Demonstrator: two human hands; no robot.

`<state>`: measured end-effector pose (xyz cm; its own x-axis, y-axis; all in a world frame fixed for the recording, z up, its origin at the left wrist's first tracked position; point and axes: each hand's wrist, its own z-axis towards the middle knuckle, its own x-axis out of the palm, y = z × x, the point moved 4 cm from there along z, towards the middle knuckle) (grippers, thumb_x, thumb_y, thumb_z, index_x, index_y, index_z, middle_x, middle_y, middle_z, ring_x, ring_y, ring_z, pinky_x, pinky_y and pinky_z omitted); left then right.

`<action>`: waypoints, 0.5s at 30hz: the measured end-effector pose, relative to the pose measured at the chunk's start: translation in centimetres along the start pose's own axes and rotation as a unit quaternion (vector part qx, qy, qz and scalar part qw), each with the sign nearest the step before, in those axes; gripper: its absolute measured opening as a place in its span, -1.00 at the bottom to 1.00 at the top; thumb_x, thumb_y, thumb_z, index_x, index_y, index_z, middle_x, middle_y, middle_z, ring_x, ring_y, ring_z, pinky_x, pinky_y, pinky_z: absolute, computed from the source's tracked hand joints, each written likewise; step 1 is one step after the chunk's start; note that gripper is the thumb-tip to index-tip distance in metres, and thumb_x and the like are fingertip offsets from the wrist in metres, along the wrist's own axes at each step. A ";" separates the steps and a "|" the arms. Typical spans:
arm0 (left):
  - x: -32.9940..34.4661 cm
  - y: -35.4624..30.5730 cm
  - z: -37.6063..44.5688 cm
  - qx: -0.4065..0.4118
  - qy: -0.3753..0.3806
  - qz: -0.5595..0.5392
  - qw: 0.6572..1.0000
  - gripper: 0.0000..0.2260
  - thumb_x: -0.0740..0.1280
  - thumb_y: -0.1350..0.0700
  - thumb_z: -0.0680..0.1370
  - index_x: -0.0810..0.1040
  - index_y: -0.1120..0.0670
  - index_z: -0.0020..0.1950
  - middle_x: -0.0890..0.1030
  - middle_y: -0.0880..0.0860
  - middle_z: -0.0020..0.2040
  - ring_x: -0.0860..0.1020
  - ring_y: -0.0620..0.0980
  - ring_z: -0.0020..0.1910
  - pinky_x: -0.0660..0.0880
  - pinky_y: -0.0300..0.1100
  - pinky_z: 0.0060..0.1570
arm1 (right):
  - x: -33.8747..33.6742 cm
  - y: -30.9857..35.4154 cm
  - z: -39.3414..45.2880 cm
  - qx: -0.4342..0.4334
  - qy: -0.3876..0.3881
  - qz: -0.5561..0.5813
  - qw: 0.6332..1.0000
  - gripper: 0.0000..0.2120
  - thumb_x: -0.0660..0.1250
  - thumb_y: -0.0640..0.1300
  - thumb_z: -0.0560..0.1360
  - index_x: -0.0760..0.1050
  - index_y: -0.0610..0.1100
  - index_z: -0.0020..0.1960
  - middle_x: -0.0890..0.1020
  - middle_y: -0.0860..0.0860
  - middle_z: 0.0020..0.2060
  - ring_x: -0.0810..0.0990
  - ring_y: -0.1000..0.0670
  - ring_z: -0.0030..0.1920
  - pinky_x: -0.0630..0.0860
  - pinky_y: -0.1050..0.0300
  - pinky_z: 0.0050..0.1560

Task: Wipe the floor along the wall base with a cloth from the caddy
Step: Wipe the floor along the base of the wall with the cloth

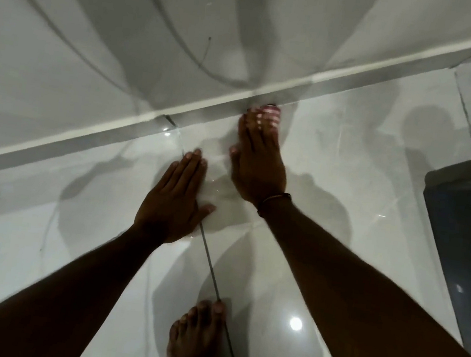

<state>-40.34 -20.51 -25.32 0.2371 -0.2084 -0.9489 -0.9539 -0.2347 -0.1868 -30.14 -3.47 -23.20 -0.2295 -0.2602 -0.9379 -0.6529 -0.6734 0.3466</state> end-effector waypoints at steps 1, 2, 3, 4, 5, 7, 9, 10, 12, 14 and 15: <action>0.0 0.1 -0.1 -0.004 0.001 0.002 1.000 -0.17 0.05 -0.34 0.65 0.04 0.24 0.70 0.01 0.25 0.71 -0.04 0.17 0.71 -0.06 0.05 0.68 | 0.4 1.1 -0.3 -0.021 0.022 -0.001 1.000 -0.41 0.00 0.02 0.71 0.19 -0.23 0.67 0.26 -0.20 0.66 0.19 -0.29 0.67 0.11 -0.22 0.71; 0.1 0.1 -0.1 -0.008 0.004 0.002 1.000 -0.18 0.04 -0.33 0.66 0.03 0.24 0.70 0.01 0.25 0.71 -0.04 0.18 0.71 -0.04 0.07 0.68 | 0.5 1.4 -0.5 -0.038 0.034 -0.003 0.999 -0.40 -0.01 0.03 0.70 0.19 -0.21 0.67 0.25 -0.18 0.67 0.19 -0.27 0.68 0.13 -0.22 0.71; 0.1 0.0 -0.2 -0.012 0.009 -0.001 1.000 -0.19 0.04 -0.31 0.66 0.01 0.24 0.70 0.00 0.25 0.71 -0.05 0.18 0.71 -0.03 0.08 0.68 | 0.4 1.1 -0.7 -0.051 0.036 -0.005 0.998 -0.41 -0.01 0.03 0.71 0.19 -0.20 0.67 0.25 -0.17 0.68 0.19 -0.25 0.68 0.15 -0.22 0.70; 0.1 -0.1 -0.4 -0.015 0.012 -0.006 1.000 -0.21 0.04 -0.29 0.67 0.00 0.24 0.70 -0.01 0.25 0.72 -0.05 0.18 0.71 -0.01 0.10 0.68 | 0.4 0.5 -0.8 -0.058 0.033 -0.008 0.998 -0.42 -0.01 0.02 0.71 0.20 -0.18 0.67 0.25 -0.15 0.68 0.20 -0.24 0.68 0.16 -0.22 0.70; 0.0 -0.1 -0.5 -0.018 0.012 -0.010 1.000 -0.23 0.05 -0.26 0.68 -0.01 0.23 0.70 -0.01 0.24 0.72 -0.05 0.18 0.71 0.01 0.11 0.68 | 0.3 -0.1 -1.0 -0.048 0.031 -0.013 0.998 -0.43 -0.01 0.02 0.71 0.21 -0.17 0.67 0.26 -0.13 0.68 0.20 -0.24 0.68 0.16 -0.22 0.69; -0.1 0.1 -0.7 -0.020 0.011 -0.014 1.000 -0.26 0.06 -0.22 0.68 0.00 0.23 0.70 0.00 0.24 0.72 -0.04 0.19 0.71 0.05 0.14 0.67 | 0.3 0.6 -0.9 -0.017 0.031 -0.019 0.999 -0.42 0.00 0.03 0.71 0.21 -0.17 0.67 0.27 -0.12 0.67 0.20 -0.26 0.68 0.16 -0.24 0.69; -0.2 0.1 -0.8 -0.017 0.010 -0.012 1.000 -0.28 0.07 -0.20 0.69 0.03 0.23 0.70 0.03 0.25 0.71 -0.02 0.20 0.71 0.09 0.16 0.66 | 0.8 2.9 -0.8 -0.054 0.043 -0.018 0.997 -0.41 0.04 0.04 0.70 0.20 -0.16 0.68 0.27 -0.12 0.67 0.20 -0.25 0.68 0.17 -0.25 0.68; -0.1 0.2 -0.8 -0.017 0.010 -0.007 1.000 -0.29 0.05 -0.20 0.69 0.04 0.24 0.70 0.04 0.26 0.71 -0.01 0.21 0.71 0.10 0.17 0.66 | 1.2 4.0 -1.1 -0.095 0.050 -0.020 0.994 -0.42 0.06 0.04 0.70 0.21 -0.16 0.67 0.28 -0.11 0.67 0.21 -0.23 0.68 0.16 -0.24 0.68; 0.1 0.1 -0.5 -0.022 0.018 0.002 1.000 -0.28 0.00 -0.23 0.70 0.04 0.24 0.69 0.04 0.27 0.71 -0.01 0.21 0.70 0.09 0.17 0.66 | 1.6 4.2 -1.9 -0.165 0.062 -0.029 0.984 -0.44 0.08 0.03 0.71 0.23 -0.13 0.67 0.29 -0.09 0.67 0.21 -0.19 0.69 0.14 -0.20 0.70; 0.1 0.3 -0.2 -0.023 0.016 0.010 1.000 -0.26 -0.01 -0.24 0.70 0.03 0.25 0.69 0.03 0.28 0.70 -0.01 0.22 0.70 0.06 0.16 0.66 | 1.0 2.2 -2.5 -0.187 0.072 -0.034 0.979 -0.45 0.07 0.01 0.71 0.22 -0.12 0.68 0.28 -0.08 0.67 0.18 -0.18 0.70 0.12 -0.18 0.71; 0.0 0.3 0.1 -0.021 0.008 0.012 1.000 -0.25 0.01 -0.25 0.70 0.03 0.26 0.69 0.03 0.29 0.70 0.00 0.23 0.70 0.05 0.16 0.67 | 0.5 0.6 -2.6 -0.184 0.066 -0.042 0.980 -0.45 0.07 -0.01 0.71 0.21 -0.13 0.68 0.27 -0.10 0.67 0.18 -0.21 0.69 0.12 -0.21 0.71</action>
<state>-40.62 -20.50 -25.34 0.2166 -0.2292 -0.9490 -0.9511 -0.2688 -0.1522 -28.75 -5.81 -23.47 -0.0748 -0.2636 -0.9617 -0.3560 -0.8938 0.2727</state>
